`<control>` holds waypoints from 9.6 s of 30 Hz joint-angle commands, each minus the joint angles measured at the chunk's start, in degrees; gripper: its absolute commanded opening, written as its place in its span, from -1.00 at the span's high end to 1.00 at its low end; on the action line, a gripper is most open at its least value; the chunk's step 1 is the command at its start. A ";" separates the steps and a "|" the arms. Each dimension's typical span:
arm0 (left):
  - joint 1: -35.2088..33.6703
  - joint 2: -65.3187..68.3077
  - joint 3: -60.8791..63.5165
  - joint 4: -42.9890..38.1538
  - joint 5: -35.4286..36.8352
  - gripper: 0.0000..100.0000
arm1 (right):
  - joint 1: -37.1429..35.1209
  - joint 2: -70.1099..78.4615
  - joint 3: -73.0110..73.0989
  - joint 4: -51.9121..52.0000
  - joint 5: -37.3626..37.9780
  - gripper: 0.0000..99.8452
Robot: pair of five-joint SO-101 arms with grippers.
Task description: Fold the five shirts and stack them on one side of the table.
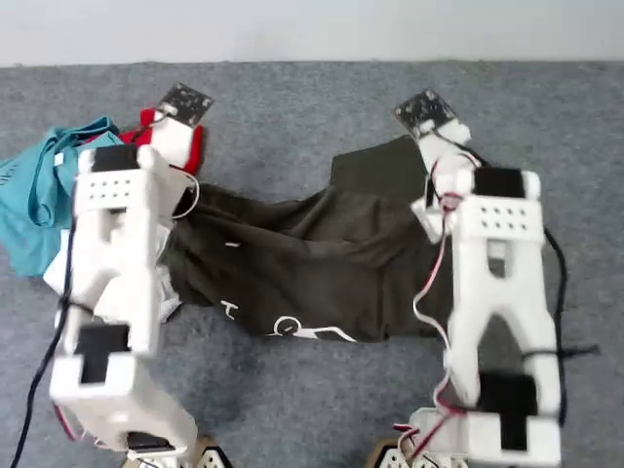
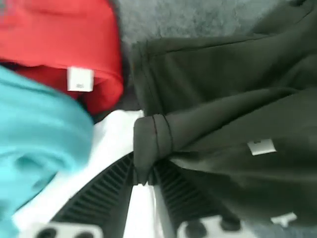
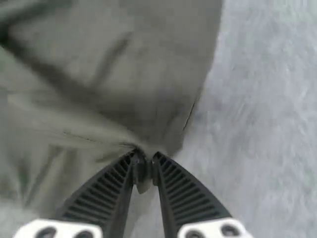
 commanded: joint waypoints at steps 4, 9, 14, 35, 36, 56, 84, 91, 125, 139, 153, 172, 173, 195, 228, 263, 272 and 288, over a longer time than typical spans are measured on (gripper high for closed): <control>-0.09 13.10 -12.35 -0.70 1.85 0.97 | -2.86 12.97 -14.24 -8.31 -1.23 0.98; 0.00 18.11 -20.26 -0.62 4.84 0.97 | -2.77 24.22 -26.11 -11.30 -5.27 0.98; 0.00 21.98 -26.77 -0.70 4.84 0.97 | -2.86 36.26 -38.42 -10.86 -6.07 0.98; -0.18 41.49 -52.97 5.80 10.37 0.97 | -4.18 63.34 -73.05 -1.80 -8.79 0.63; -0.18 41.76 -54.37 6.95 10.37 0.97 | -4.35 63.34 -74.37 0.22 -8.79 0.60; -9.58 40.79 -73.45 22.77 10.46 0.83 | 3.12 50.24 -68.92 35.30 -12.22 0.56; -7.21 38.51 -73.19 22.77 16.00 0.83 | 3.12 30.20 -4.92 3.03 -21.27 0.56; -7.21 38.68 -72.22 22.77 16.00 0.83 | 3.03 32.31 -4.92 8.31 -20.92 0.92; 6.51 32.09 -44.79 22.77 16.09 0.83 | 32.22 23.96 -6.68 23.52 1.49 0.98; 15.56 33.67 -37.93 14.33 17.14 0.83 | 33.63 20.70 -12.04 34.95 4.48 0.89; 15.56 38.15 -37.93 3.16 21.63 0.83 | 31.08 7.08 -12.31 34.86 5.36 0.77; 14.59 34.99 -58.07 22.51 21.36 0.83 | 9.71 11.65 -12.31 12.79 -13.89 0.77; 14.59 34.90 -57.80 22.59 21.36 0.83 | 9.36 12.88 -12.31 12.79 -13.89 0.77; 16.97 35.52 -52.62 22.33 21.36 0.83 | 13.85 30.37 -17.58 -13.93 -14.51 0.78; 16.62 35.52 -51.03 22.42 21.27 0.83 | 13.93 36.18 -26.90 -8.48 -12.48 0.98; 16.88 35.52 -50.95 22.51 21.27 0.83 | 21.41 19.82 -20.57 24.48 -7.12 0.98; 16.70 35.52 -50.95 22.51 21.27 0.83 | 21.41 20.79 -4.40 16.04 -6.95 0.87; 16.53 36.04 -50.95 20.75 21.27 0.83 | 21.49 1.54 -6.07 31.16 -3.08 0.69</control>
